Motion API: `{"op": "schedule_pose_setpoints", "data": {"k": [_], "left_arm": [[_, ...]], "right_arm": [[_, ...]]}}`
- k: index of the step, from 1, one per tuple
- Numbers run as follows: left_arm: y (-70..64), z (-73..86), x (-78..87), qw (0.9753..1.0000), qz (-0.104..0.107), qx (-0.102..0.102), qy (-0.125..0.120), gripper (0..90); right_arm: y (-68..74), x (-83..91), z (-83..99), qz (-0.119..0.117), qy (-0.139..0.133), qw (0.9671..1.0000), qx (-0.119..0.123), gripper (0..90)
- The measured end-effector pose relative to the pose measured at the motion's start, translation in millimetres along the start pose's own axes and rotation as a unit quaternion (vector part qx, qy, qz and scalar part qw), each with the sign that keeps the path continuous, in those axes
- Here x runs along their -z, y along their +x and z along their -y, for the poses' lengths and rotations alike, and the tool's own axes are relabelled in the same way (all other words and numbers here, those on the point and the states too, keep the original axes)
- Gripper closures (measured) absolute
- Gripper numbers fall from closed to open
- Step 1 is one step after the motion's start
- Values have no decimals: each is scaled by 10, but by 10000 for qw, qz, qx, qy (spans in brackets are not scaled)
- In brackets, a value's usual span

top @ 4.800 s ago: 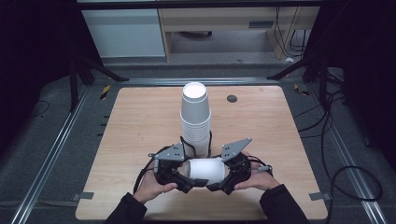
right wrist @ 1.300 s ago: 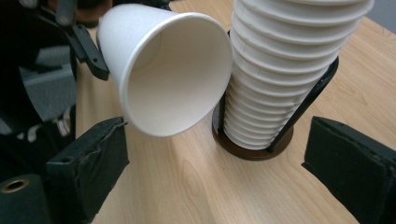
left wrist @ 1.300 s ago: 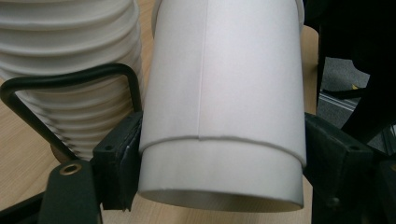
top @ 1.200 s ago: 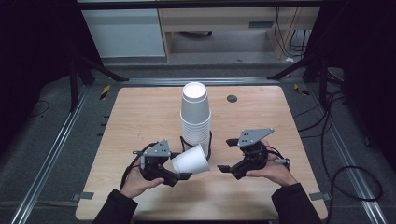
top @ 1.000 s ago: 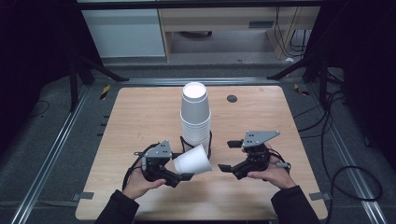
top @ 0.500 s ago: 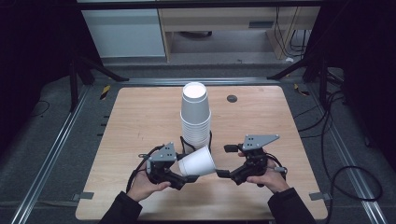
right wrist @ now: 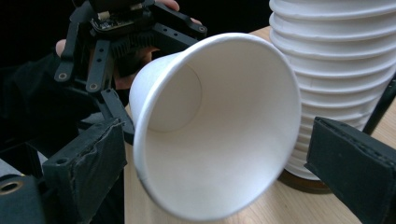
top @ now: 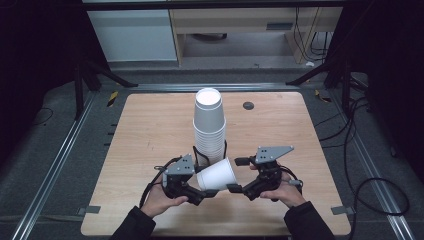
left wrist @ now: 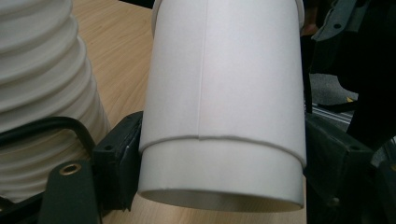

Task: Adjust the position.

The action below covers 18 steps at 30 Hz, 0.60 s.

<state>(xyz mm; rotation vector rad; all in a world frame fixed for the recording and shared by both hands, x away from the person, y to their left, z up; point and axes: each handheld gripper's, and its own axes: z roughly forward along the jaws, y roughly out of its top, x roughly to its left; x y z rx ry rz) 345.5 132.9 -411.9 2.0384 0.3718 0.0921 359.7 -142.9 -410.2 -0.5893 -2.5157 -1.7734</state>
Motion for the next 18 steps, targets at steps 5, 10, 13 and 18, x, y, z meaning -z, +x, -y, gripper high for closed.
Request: {"op": "schedule_pose_setpoints", "data": {"k": [5,10,13,18], "left_arm": [[-23,-8,-26,10000,68,-57,-18,218],[-27,-9,-23,9999,55,-80,-37,221],[-30,-11,-17,9999,29,-109,-50,223],[-30,-9,-13,9999,16,-91,-61,226]], "right_arm": [[-6,-55,27,-47,14,10000,-32,47],[-18,-82,45,-102,18,9999,-125,41],[-29,-88,51,-129,-16,9998,-150,35],[-30,-93,50,-117,-21,9998,-129,34]]}}
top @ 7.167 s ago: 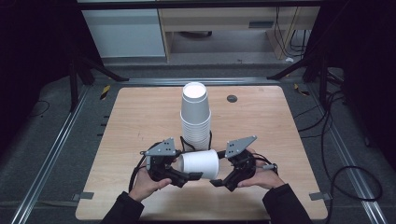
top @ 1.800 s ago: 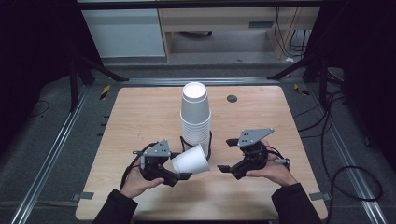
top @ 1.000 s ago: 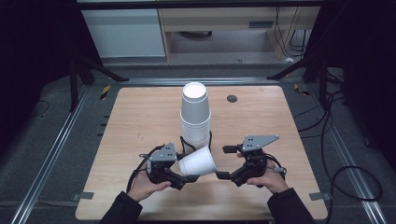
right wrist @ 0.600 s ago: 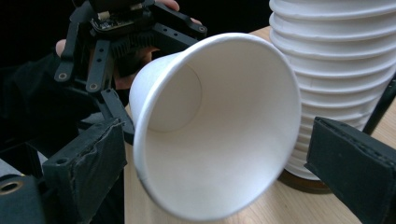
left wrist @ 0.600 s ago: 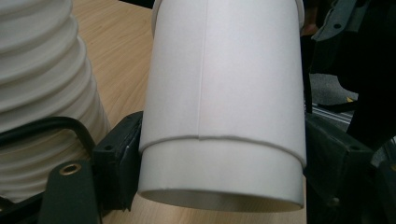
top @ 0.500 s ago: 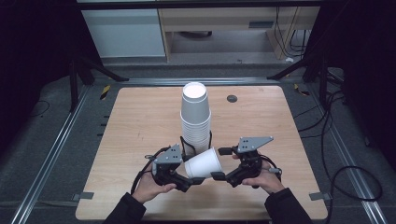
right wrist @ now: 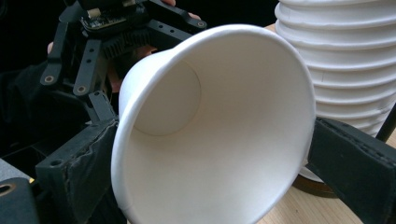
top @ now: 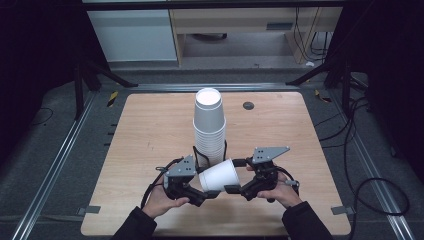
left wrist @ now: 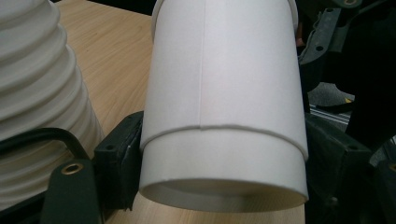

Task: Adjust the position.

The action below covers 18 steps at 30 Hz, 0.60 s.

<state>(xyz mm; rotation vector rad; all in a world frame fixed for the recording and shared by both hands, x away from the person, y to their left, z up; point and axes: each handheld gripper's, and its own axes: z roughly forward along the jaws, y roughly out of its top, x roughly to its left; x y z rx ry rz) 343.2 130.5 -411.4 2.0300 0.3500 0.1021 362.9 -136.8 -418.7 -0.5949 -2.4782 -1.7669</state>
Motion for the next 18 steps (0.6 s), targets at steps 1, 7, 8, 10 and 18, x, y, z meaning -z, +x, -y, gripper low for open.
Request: {"op": "schedule_pose_setpoints", "data": {"k": [1,7,8,10,18], "left_arm": [[2,0,3,10000,0,7,-12,226],[11,5,14,10000,15,9,-44,226],[6,4,11,10000,12,7,-61,226],[-2,0,0,10000,58,3,-63,226],[-19,-3,-43,9998,178,-17,-51,225]], "right_arm": [[2,0,0,13,2,10000,13,30],[-12,0,2,6,21,10000,-51,18],[-13,-3,3,-20,33,10000,-70,16],[-17,-11,6,-54,55,9999,-78,10],[-29,-56,21,-278,50,9995,-126,4]]}}
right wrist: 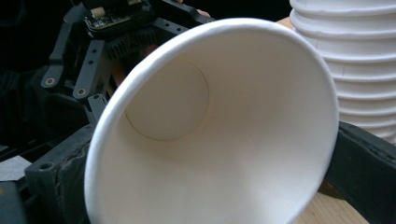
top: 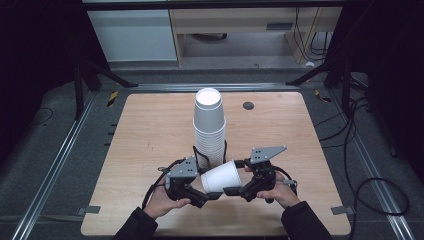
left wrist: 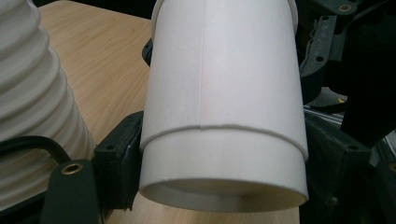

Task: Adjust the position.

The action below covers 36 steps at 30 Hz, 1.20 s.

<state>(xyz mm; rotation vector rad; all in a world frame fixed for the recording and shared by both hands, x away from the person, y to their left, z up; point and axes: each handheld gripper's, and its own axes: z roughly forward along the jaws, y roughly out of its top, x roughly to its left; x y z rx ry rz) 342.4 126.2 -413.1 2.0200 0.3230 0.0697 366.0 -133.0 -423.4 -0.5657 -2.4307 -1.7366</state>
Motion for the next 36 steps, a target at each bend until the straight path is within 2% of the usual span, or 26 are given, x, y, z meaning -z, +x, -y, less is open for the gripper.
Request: {"op": "schedule_pose_setpoints", "data": {"k": [4,9,15,19,27,36], "left_arm": [[-13,-2,-21,10000,68,-18,11,226],[-4,12,-35,9999,114,-2,73,224],[3,14,-36,9999,143,40,69,216],[1,12,-36,9999,51,21,108,198],[-2,7,-33,9999,25,65,132,179],[7,17,-28,9999,80,50,108,184]], "right_arm": [[-10,-20,2,-174,-44,9998,-51,4],[-18,-37,16,-239,34,9997,-70,17],[-15,-23,11,-235,62,9997,-65,33],[-7,-11,2,-215,51,9998,-25,58],[13,16,-22,-221,12,9997,56,84],[18,19,-25,-212,19,9997,87,87]]}}
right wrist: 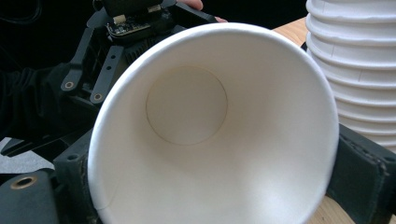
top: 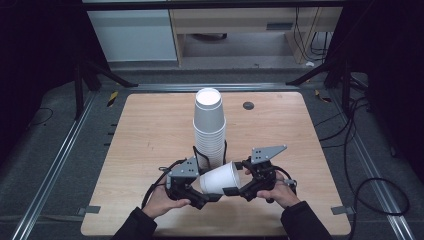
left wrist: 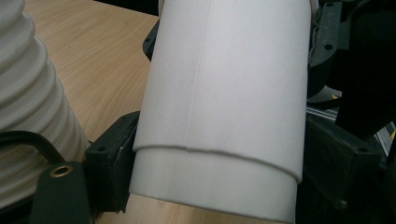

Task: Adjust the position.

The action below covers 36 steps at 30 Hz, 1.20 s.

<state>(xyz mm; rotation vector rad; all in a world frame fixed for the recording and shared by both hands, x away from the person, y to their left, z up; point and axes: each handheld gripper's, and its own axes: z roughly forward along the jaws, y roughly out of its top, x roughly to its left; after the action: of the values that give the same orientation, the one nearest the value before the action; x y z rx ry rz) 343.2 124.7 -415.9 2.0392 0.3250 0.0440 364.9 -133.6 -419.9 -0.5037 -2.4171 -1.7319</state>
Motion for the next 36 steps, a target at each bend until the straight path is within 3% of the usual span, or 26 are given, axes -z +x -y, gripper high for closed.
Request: {"op": "schedule_pose_setpoints", "data": {"k": [8,11,18,28,36], "left_arm": [[15,-1,37,9999,-105,37,-5,174],[27,-5,63,9998,-135,45,107,157],[93,-35,153,9990,-321,-22,309,126],[194,-151,124,9979,-393,-139,493,113],[232,-237,39,9963,-400,-348,680,104]], "right_arm": [[6,45,-16,107,14,9999,57,91],[3,84,-40,125,-2,9999,92,91],[0,143,-216,339,301,9982,404,90],[-44,95,-536,569,993,9906,755,88],[-47,1,-682,539,1442,9837,929,87]]}}
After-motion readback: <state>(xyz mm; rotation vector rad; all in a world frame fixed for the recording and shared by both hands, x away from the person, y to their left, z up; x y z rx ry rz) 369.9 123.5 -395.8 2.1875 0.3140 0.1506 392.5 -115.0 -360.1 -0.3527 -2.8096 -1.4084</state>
